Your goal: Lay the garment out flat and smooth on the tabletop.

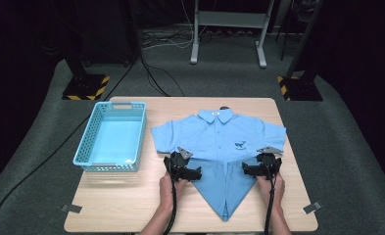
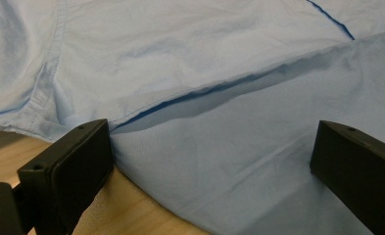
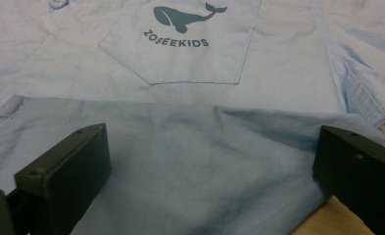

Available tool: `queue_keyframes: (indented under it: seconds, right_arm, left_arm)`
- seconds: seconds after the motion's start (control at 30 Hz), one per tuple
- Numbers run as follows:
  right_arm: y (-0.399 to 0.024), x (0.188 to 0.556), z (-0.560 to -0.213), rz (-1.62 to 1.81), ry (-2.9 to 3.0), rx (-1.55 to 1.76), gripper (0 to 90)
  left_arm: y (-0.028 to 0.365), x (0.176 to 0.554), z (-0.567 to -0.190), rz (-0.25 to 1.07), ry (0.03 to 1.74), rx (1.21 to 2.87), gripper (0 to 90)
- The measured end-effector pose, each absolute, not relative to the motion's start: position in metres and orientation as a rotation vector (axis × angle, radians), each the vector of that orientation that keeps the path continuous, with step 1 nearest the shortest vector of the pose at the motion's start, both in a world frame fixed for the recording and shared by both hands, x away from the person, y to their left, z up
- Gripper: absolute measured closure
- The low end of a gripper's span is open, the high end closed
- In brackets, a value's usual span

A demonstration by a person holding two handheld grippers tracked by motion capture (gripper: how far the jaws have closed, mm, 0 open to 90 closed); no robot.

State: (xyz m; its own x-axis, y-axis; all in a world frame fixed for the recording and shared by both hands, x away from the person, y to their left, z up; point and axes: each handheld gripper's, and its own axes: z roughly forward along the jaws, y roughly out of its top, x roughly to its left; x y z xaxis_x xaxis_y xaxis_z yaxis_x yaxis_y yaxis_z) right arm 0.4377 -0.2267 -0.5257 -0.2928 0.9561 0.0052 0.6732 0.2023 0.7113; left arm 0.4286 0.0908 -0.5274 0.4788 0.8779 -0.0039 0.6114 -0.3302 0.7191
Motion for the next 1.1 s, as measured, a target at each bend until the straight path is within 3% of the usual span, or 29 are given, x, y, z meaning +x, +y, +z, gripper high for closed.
queue_keyframes:
  seconds: [0.4,0.57,0.8,1.1]
  right_arm:
    - [-0.225,0.430,-0.522,0.914,2.066,1.483,4.2]
    - [-0.201,0.426,-0.512,0.952,2.099,1.437,9.1]
    - [-0.165,0.434,-0.515,0.935,2.182,1.422,26.6]
    - [-0.168,0.419,-0.523,0.984,2.109,1.363,53.4]
  left_arm:
    - [0.091,0.430,-0.527,0.513,1.229,2.062,1.3]
    - [0.091,0.431,-0.527,0.510,1.225,2.065,1.3]
    - [0.091,0.431,-0.527,0.509,1.225,2.065,1.3]
    - [0.091,0.431,-0.527,0.506,1.218,2.066,1.4]
